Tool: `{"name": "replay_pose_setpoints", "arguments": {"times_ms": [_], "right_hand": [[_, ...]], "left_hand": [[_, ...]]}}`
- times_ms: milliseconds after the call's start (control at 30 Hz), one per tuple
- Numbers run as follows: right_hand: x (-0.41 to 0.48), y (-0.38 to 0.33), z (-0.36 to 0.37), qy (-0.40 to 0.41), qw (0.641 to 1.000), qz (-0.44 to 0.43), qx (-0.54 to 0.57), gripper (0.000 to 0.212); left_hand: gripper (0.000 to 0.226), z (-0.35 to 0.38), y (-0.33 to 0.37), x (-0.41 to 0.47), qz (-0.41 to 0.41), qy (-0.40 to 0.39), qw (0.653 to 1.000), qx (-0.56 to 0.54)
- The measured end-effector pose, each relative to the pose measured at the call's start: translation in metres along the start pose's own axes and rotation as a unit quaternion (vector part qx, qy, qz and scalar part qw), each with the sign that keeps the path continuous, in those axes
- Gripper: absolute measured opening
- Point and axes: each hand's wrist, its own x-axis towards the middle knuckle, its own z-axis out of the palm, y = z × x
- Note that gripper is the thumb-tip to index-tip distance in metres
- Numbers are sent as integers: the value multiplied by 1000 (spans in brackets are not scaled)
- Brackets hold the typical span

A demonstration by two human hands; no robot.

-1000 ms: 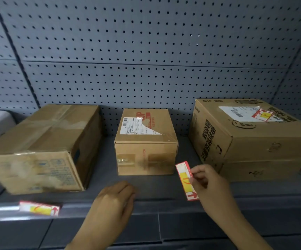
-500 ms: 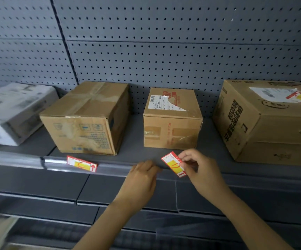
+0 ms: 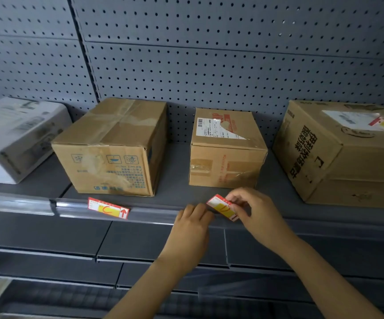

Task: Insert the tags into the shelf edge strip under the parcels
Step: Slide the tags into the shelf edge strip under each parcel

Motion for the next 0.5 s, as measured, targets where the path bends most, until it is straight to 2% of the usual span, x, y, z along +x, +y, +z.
{"name": "replay_pose_setpoints", "arguments": {"times_ms": [500], "right_hand": [[1,-3,6,-52,994,-23,-93,19]], "left_hand": [[46,-1,3,-14,16,11,1000,19]]}}
